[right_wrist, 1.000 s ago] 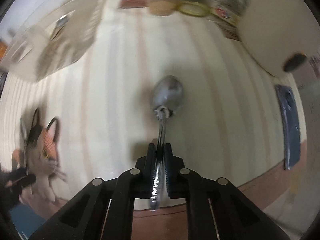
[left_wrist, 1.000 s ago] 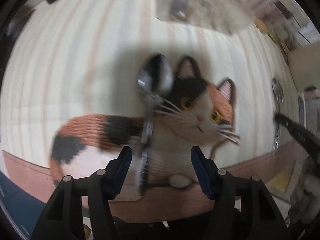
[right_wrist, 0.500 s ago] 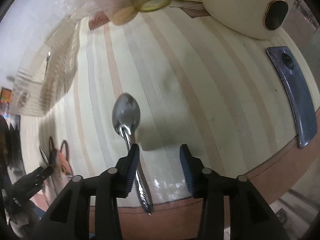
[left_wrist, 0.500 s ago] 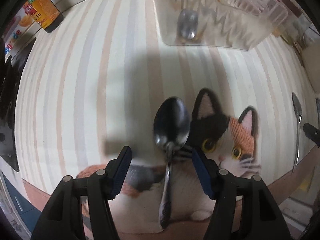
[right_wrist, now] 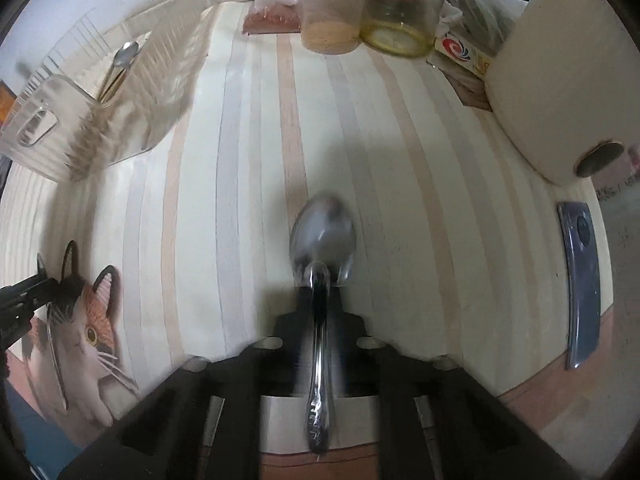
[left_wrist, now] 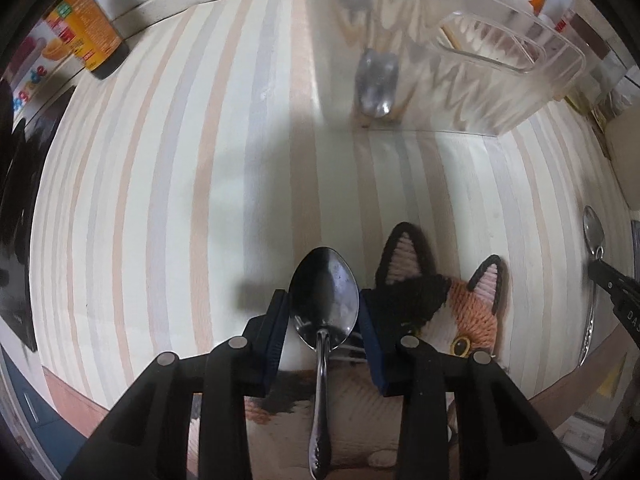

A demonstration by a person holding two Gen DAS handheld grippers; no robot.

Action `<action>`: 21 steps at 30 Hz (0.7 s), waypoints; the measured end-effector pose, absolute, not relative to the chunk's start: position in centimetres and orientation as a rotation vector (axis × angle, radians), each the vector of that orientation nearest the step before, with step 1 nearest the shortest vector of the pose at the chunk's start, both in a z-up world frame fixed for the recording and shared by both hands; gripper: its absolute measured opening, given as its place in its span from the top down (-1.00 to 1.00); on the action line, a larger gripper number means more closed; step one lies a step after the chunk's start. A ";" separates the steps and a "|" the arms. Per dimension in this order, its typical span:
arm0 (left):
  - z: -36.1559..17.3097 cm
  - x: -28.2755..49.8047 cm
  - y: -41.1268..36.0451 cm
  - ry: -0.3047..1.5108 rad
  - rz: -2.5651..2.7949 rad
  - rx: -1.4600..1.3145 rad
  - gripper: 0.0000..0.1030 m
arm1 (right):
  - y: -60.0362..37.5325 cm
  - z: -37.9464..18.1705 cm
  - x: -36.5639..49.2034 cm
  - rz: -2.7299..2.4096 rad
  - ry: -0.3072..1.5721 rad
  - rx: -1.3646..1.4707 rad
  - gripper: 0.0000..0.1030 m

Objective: Organize utensils
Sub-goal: 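Carry both held spoons over the clear basket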

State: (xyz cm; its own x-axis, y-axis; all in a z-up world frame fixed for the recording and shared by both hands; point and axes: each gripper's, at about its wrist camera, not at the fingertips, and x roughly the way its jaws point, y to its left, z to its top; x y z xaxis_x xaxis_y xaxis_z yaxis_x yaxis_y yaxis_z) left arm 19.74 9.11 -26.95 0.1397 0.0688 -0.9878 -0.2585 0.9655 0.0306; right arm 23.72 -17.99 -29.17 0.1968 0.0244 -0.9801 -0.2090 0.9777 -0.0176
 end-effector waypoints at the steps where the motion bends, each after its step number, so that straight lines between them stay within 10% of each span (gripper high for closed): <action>1: -26.9 19.2 9.2 1.411 0.247 -0.167 0.38 | -18.1 -29.1 23.7 0.165 1.368 -0.153 0.88; 21: -22.5 17.3 11.8 1.313 0.323 -0.237 0.38 | -20.5 -24.9 23.3 0.189 1.317 0.065 0.95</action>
